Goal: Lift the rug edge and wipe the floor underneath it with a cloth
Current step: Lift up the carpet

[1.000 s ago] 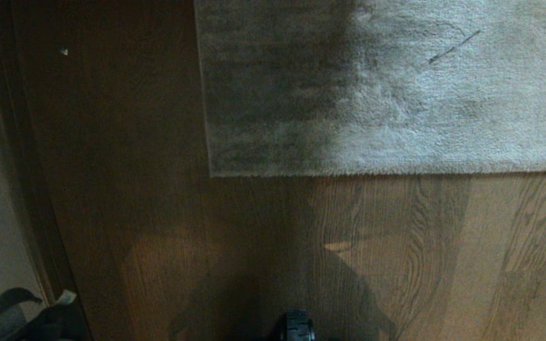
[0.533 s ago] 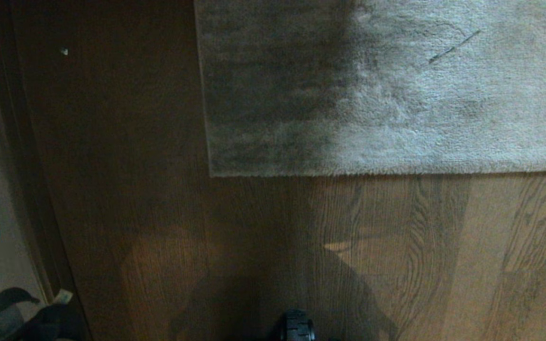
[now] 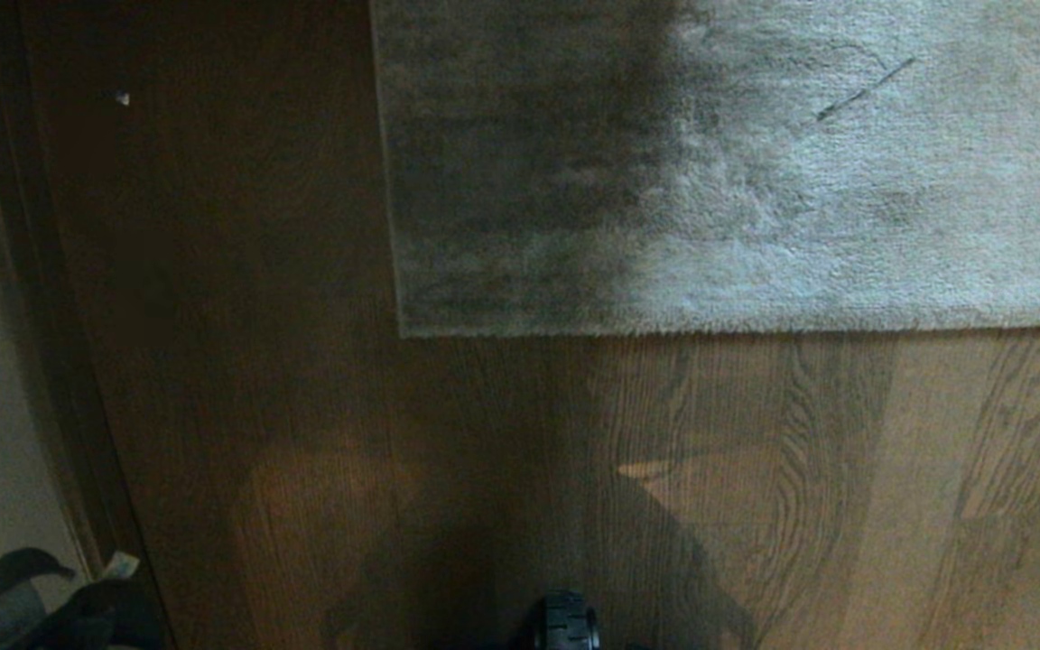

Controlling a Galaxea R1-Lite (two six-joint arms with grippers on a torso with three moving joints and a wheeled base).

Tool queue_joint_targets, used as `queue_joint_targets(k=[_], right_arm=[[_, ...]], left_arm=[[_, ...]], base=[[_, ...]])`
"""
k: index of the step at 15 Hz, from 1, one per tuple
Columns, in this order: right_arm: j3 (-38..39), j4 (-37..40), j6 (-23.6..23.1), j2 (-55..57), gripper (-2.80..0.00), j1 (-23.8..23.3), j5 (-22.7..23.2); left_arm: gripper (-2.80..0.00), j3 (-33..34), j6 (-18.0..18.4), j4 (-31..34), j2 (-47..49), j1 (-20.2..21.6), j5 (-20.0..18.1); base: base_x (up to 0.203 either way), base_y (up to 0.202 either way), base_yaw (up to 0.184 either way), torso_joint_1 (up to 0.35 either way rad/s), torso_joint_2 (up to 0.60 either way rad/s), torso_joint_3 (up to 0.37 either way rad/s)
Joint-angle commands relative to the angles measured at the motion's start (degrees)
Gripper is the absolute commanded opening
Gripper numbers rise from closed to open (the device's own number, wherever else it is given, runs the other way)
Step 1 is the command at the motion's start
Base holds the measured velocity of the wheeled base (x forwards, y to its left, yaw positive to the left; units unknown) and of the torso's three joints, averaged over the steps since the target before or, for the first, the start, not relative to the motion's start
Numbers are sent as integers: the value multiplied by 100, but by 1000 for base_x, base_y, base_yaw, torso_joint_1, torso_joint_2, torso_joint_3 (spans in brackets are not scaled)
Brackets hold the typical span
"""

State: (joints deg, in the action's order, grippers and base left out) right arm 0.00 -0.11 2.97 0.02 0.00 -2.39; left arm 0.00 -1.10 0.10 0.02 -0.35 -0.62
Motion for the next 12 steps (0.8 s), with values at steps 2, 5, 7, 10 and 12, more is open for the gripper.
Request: queue_joint_targets(k=[2, 5, 7, 10, 12], right_arm=[[0, 2, 2, -2, -280, 0, 2], [0, -7, 2, -2, -280, 0, 2], [0, -7, -34, -2, -280, 0, 2], [0, -7, -42, -2, -280, 0, 2], [0, -7, -72, -2, -280, 0, 2]], left_arm=[[-280, 0, -5, -1, -2, 0, 1], [-280, 0, -5, -10, -2, 0, 1], [-280, 0, -3, -10, -2, 0, 1], [-280, 0, -4, -10, -2, 0, 1], [-280, 0, 3, -10, -2, 0, 1]], base=[[0, 0, 0, 0, 0, 0], [0, 0, 0, 0, 0, 0], [0, 0, 0, 0, 0, 0], [0, 0, 0, 0, 0, 0], [0, 0, 0, 0, 0, 0]])
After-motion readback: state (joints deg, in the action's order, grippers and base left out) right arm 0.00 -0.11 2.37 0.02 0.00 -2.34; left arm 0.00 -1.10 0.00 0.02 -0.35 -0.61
